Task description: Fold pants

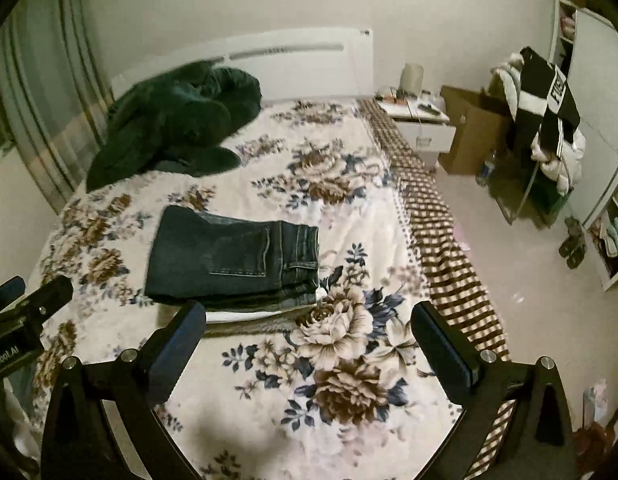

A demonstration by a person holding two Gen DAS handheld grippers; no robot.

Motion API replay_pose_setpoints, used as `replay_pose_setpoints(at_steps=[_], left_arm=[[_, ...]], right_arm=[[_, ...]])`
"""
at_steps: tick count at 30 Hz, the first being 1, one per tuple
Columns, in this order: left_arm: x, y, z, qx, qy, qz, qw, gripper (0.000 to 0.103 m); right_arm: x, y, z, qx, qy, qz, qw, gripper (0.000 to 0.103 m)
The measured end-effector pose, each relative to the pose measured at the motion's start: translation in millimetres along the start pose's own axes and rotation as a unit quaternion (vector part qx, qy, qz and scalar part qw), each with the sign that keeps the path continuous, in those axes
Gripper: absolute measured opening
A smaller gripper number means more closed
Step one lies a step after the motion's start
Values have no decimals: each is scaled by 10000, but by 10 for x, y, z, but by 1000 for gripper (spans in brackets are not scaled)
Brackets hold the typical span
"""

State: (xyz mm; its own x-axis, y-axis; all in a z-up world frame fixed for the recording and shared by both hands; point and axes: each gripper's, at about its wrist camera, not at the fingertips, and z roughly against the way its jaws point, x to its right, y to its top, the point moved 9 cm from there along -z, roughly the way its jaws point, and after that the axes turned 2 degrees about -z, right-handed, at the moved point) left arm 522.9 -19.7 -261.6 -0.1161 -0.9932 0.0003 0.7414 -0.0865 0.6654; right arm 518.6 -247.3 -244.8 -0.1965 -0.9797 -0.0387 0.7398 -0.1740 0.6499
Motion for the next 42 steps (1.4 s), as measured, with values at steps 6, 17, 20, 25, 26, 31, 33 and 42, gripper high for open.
replay_pose_setpoints(at_steps=[6, 17, 20, 25, 26, 31, 33, 42], left_arm=[[143, -100, 861, 320, 88, 51, 9994, 103], [263, -355, 1961, 634, 264, 299, 9972, 103], [266, -413, 2168, 743, 285, 293, 9964, 103], [226, -507, 2375, 823, 278, 282, 9958, 103], [220, -526, 2398, 840, 267, 279, 9957, 103], [217, -628, 2433, 810, 173, 196, 9964, 103], [221, -648, 2420, 786, 153, 170, 9966, 103], [198, -697, 2497, 889, 231, 179, 9956, 103]], right_arm=[[82, -36, 961, 447, 140, 236, 9986, 103], [216, -273, 2451, 928, 448, 444, 9937, 103], [186, -342, 2758, 971, 532, 483, 9927, 103], [145, -394, 3122, 1031, 583, 488, 9918, 103], [120, -393, 3162, 1057, 583, 508, 9914, 103], [54, -462, 3305, 1120, 521, 538, 9909, 103], [44, -485, 3291, 1090, 491, 532, 9914, 103], [47, -484, 3285, 1106, 438, 508, 9916, 103]])
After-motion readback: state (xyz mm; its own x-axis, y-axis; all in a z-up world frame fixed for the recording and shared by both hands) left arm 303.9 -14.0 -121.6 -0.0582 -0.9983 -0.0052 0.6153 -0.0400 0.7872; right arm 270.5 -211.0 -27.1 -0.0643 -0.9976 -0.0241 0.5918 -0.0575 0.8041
